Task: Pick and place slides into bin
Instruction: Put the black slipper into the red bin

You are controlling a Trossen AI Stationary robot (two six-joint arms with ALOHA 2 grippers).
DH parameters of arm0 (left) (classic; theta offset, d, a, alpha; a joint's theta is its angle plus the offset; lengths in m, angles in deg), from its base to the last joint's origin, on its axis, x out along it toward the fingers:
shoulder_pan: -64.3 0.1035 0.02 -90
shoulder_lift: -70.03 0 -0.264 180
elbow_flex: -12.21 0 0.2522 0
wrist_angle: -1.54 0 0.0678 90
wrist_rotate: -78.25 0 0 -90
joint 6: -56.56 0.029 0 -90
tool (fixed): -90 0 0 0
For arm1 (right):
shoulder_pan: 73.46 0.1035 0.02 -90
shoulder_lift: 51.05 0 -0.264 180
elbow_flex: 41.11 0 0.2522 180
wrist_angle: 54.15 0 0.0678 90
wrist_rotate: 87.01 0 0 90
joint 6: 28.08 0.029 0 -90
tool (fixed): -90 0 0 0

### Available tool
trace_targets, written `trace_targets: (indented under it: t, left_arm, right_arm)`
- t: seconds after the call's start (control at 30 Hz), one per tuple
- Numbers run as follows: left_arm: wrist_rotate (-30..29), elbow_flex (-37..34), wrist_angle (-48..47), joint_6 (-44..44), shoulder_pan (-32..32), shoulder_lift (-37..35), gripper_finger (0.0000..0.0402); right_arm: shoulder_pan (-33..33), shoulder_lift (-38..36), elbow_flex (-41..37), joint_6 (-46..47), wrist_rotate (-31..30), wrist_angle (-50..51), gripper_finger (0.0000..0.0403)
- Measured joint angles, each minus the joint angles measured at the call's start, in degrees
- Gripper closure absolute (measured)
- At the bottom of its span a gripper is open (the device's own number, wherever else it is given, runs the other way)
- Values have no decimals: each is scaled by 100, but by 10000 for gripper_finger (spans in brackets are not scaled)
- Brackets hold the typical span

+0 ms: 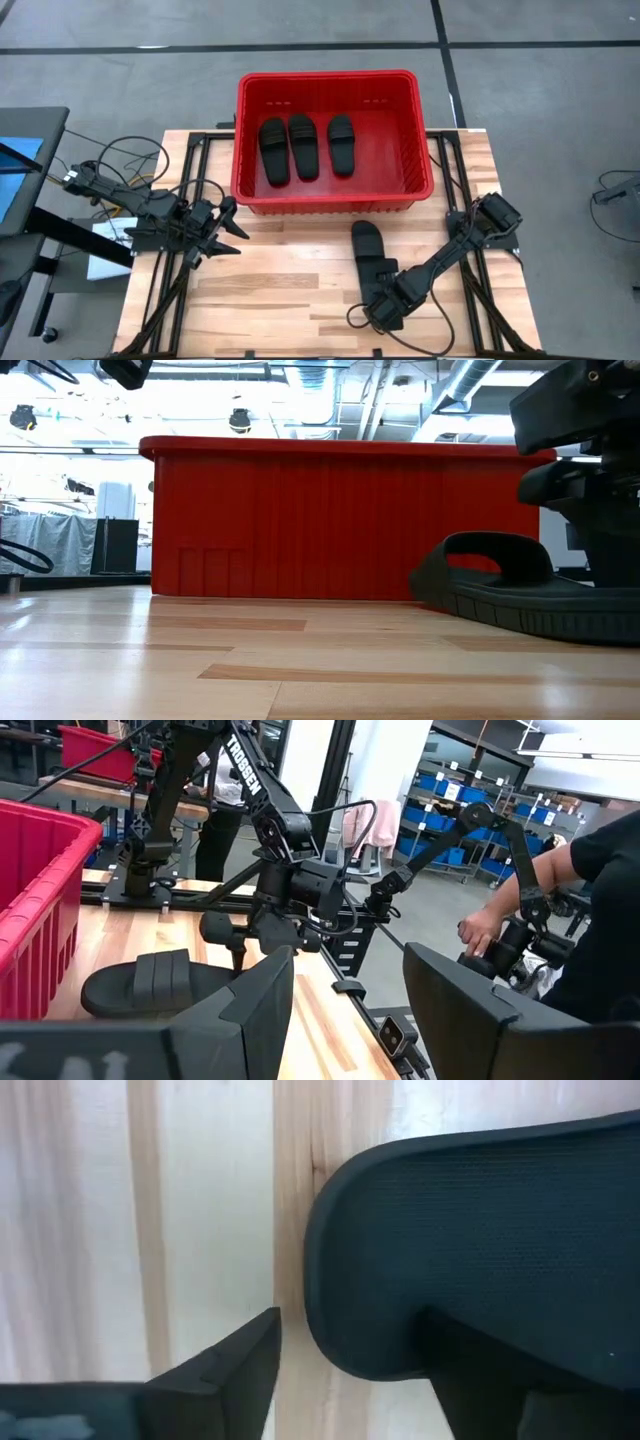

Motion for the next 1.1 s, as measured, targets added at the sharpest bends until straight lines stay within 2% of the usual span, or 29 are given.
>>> trace_targets:
  t: [0.13,0.3,0.33,0.47,0.63,0.97,1.1]
  left_arm:
    - [0,0,0,-1,0,0,220]
    - [-3,0,-84,-1,0,1,220]
    - [-4,0,-116,-1,0,2,220]
    - [-11,0,-184,-1,0,2,220]
    - [-17,0,-217,-1,0,2,220]
    - [-42,0,-505,-89,0,2,220]
    - [-42,0,-643,-190,0,3,220]
  right_arm:
    - [15,8,-13,-17,-140,37,236]
    - [12,8,-13,93,-146,39,365]
    - [11,8,-11,93,-105,30,377]
    - [-1,-46,-13,184,43,26,381]
    - [-36,-542,-93,375,479,-43,391]
    - [-13,-1499,-74,360,2387,-142,398]
    - [5,-1867,-72,648,2948,-172,398]
